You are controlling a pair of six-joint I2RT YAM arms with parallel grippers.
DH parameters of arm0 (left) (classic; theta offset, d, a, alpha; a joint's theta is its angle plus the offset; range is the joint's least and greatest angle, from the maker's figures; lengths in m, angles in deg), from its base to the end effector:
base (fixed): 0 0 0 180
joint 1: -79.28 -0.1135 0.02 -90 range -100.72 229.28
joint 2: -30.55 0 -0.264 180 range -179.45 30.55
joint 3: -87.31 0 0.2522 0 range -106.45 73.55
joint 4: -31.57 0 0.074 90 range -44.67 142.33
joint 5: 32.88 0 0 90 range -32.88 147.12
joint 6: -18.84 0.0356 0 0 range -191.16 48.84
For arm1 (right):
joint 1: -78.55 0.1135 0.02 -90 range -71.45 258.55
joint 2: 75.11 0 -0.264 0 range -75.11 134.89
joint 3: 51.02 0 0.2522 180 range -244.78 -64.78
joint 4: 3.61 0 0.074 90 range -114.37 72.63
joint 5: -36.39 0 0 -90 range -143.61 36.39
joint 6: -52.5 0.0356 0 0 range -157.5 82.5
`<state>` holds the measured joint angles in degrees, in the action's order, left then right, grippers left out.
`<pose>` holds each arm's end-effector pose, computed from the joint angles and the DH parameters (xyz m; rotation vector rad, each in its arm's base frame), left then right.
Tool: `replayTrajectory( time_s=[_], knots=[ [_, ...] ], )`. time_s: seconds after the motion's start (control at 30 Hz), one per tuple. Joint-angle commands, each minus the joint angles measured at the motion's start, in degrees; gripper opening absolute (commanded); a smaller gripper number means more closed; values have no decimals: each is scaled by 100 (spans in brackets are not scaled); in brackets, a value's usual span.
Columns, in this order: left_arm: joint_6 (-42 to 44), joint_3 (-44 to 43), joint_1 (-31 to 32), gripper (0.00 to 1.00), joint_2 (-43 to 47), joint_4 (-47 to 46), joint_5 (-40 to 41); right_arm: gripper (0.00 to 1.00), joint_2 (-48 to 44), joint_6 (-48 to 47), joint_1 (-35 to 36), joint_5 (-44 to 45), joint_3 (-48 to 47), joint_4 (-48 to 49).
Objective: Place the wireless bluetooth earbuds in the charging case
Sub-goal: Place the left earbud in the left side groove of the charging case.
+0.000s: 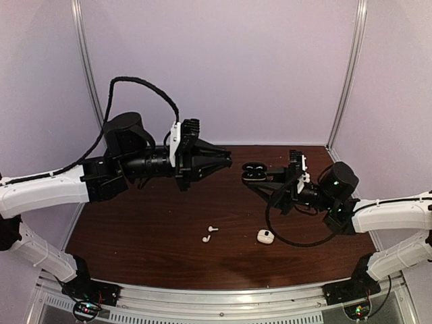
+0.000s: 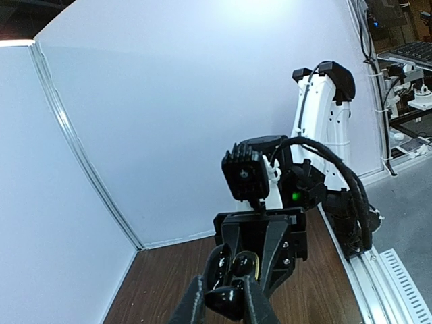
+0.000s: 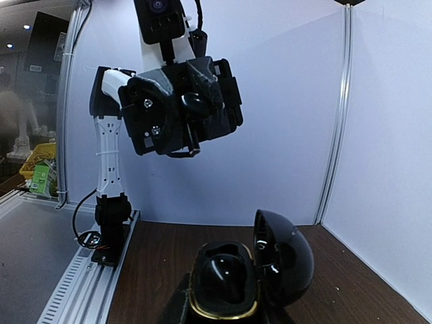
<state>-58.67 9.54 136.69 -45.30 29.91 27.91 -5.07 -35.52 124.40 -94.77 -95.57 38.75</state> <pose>0.1536 -0.2726 0.3845 1.2363 1.0208 -1.0003 0.1601 0.1986 0.2824 -1.0890 0.9539 1.1492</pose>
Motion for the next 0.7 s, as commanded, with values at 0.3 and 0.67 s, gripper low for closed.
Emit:
replayTrajectory(
  time_s=[0.3,0.67],
  knots=[
    [236,-476,104,6,-522,383,-351,0,74,-1,157,-163,-270,-194],
    [462,-828,104,7,-784,947,-568,0,144,9,174,-338,-362,-312]
  ],
)
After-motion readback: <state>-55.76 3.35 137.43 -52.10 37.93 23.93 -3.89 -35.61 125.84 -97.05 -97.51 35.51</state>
